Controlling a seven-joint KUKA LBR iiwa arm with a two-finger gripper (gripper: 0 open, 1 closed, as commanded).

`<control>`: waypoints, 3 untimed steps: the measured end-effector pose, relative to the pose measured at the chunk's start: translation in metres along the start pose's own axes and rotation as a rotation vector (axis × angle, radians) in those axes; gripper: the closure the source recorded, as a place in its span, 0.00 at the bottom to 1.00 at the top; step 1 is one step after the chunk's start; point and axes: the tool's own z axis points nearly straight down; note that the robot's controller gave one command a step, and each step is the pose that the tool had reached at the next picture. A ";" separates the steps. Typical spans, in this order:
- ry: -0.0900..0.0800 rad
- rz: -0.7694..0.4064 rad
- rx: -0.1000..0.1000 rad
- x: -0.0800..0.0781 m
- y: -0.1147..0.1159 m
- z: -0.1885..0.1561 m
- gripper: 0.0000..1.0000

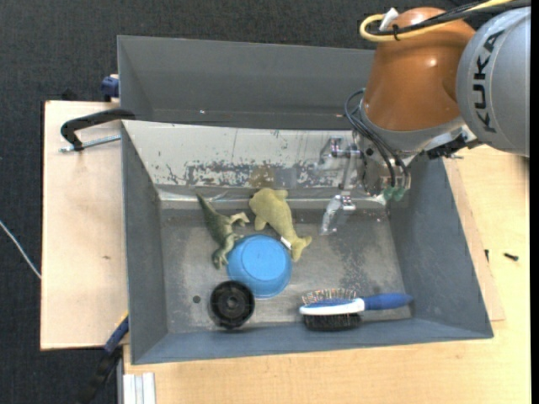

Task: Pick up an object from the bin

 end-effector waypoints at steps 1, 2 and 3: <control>0.009 -0.046 0.000 0.008 0.006 0.125 0.00; 0.004 0.031 -0.002 -0.010 -0.005 0.150 0.00; 0.005 0.031 -0.002 -0.011 -0.005 0.147 1.00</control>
Offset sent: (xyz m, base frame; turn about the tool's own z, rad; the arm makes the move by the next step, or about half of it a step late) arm -0.0062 0.0059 -0.1204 -0.0475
